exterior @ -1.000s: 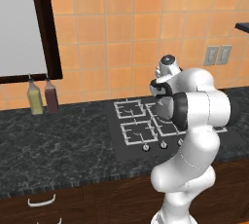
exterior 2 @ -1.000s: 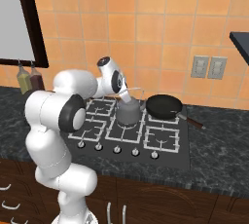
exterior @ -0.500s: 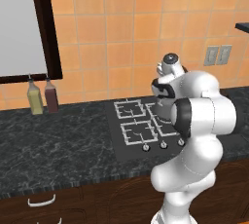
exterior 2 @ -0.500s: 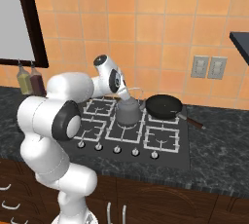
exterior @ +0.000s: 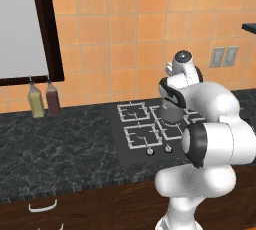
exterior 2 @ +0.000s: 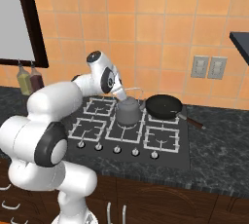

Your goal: Pick the kettle from the counter and place it on a stove burner. Then turn the burner on.

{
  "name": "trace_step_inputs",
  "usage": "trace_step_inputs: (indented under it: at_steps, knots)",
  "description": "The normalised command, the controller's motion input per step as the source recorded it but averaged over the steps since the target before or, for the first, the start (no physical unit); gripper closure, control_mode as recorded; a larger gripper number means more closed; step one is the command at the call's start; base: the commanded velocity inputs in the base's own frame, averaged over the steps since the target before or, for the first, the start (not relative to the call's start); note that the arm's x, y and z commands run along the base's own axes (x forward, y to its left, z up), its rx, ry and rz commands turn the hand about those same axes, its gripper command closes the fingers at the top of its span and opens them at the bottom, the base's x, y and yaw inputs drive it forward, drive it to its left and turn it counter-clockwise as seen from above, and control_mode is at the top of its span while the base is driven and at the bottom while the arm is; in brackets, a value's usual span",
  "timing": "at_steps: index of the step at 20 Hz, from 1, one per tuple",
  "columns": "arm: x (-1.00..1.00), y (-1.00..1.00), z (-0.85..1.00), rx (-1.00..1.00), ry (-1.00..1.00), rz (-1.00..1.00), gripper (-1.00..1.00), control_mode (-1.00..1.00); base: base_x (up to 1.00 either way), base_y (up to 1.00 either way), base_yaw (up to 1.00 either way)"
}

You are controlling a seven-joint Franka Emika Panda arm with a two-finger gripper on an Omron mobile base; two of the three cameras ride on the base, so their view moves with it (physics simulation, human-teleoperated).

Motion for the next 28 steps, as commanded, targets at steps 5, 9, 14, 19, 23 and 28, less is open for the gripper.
trace_step_inputs:
  at_steps: [5,9,14,19,23,28]
  knots:
    - [-0.81,0.00,0.00,0.00,0.16,0.29,-1.00,-1.00,0.00,0.00,0.00]
    - [-0.68,0.00,0.00,-0.01,0.16,0.42,-1.00,-1.00,0.00,0.00,0.00]
    - [-0.56,0.00,-0.15,-0.02,0.16,0.45,-1.00,-1.00,0.00,0.00,0.00]
    - [-0.32,0.00,-0.37,-0.02,0.16,0.44,-1.00,-1.00,0.00,0.00,0.00]
    - [-0.14,-0.01,-0.50,-0.09,0.16,0.33,-1.00,-1.00,0.00,0.00,0.00]
    - [-0.02,-0.11,-0.57,-0.15,0.16,0.19,-1.00,-1.00,0.00,0.00,0.00]
